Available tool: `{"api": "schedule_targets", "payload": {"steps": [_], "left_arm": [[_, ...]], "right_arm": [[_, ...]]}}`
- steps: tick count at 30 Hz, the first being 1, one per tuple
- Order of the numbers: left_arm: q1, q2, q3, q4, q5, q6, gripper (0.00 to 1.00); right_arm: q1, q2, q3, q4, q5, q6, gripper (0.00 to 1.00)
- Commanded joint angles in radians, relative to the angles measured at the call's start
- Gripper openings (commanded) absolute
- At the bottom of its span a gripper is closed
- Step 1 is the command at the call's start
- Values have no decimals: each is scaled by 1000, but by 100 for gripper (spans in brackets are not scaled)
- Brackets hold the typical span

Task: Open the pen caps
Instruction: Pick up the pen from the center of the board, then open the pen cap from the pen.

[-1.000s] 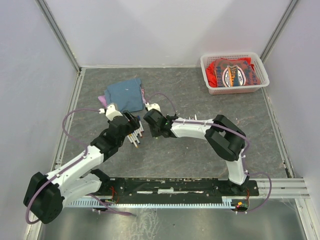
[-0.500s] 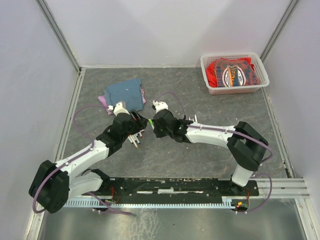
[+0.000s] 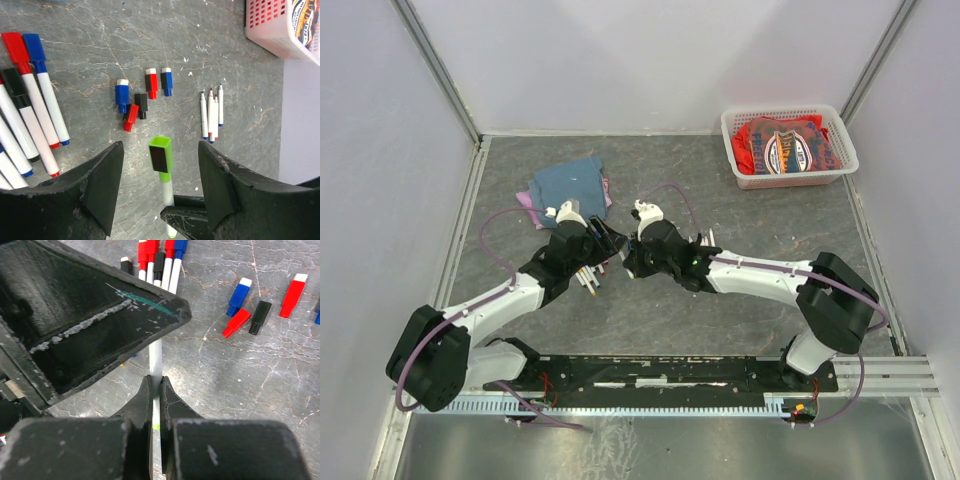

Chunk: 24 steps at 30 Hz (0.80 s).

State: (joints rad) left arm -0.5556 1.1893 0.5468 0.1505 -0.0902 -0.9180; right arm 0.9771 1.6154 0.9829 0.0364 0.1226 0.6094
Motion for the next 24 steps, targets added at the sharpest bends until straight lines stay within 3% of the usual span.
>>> {"api": "schedule_targets", "payload": {"steps": [1, 24], "left_arm": [[11, 4, 35, 75, 43, -48, 66], [57, -9, -2, 139, 131, -80, 44]], "right_arm": [[-1, -58, -16, 79, -44, 17, 1], [-20, -104, -69, 129, -122, 40, 1]]}}
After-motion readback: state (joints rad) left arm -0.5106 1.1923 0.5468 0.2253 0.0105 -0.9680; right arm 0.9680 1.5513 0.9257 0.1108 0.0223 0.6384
